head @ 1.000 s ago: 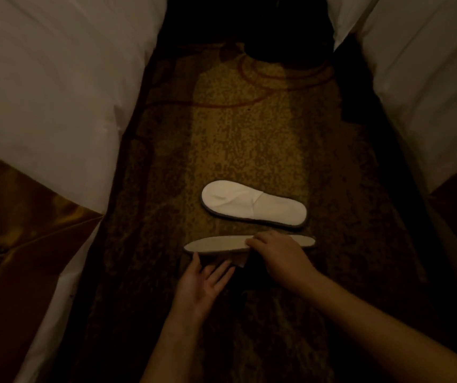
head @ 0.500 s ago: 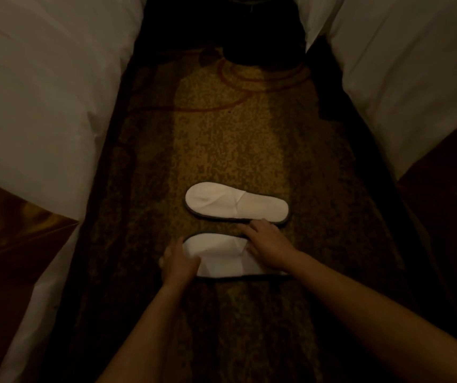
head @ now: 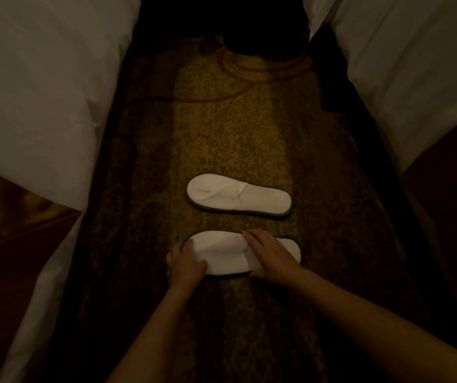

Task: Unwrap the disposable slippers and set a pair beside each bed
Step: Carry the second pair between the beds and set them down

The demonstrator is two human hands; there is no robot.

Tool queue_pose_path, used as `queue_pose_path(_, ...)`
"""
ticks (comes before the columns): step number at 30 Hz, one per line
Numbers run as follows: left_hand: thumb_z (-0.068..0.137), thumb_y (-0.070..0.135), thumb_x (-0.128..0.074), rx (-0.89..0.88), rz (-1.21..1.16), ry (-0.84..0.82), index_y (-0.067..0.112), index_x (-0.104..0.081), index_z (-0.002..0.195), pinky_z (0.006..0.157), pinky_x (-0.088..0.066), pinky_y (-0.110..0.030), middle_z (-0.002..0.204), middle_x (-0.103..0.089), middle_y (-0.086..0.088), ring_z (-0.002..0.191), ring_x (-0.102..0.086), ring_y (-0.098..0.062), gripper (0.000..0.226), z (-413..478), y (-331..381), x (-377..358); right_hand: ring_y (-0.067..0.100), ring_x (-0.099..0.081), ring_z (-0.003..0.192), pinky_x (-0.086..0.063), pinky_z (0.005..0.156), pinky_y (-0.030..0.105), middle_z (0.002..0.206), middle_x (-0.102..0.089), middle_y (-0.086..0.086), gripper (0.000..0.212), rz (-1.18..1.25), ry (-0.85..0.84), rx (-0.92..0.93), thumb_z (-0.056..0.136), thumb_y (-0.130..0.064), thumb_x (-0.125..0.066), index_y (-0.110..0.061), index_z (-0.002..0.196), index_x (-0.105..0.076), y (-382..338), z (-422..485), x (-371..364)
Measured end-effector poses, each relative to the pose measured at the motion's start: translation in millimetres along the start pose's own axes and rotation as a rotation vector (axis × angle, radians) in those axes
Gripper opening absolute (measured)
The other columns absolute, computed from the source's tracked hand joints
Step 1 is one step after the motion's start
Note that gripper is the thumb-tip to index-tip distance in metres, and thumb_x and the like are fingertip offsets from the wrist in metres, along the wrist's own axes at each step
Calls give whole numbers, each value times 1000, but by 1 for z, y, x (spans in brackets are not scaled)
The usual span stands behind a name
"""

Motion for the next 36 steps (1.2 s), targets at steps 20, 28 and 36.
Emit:
queue_pose_path(20, 89, 40, -55, -213, 229, -9, 28, -3, 149, 116, -14, -53, 159, 6, -14, 144, 2, -39, 81, 103, 92, 42, 30, -6, 145, -5, 118, 40, 158, -5, 16, 86, -104, 164, -281, 86, -38, -60, -12, 149, -6, 70, 61, 77)
queue_pose_path(28, 92, 40, -51, -218, 293, -85, 25, -10, 149, 117, -18, -46, 158, 6, -15, 145, -4, -36, 72, 113, 85, 21, 27, -10, 145, -7, 117, 37, 158, -10, 11, 78, -93, 84, -198, 88, -35, -59, -14, 148, -14, 83, 83, 76)
queue_pose_path(36, 91, 42, -49, -217, 336, -52, 26, -10, 149, 117, -19, -46, 158, 3, -16, 144, -7, -37, 71, 113, 81, 18, 23, -4, 146, -5, 118, 35, 159, -6, 7, 85, 24, 55, -218, 86, -33, -63, -15, 149, -9, 91, 88, 75)
Point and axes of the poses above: each hand's wrist, its own z-axis towards the middle knuckle, its own x-axis out of the back of the hand, y = z × x, the point moved 10 cm from there along z, towards the middle knuckle
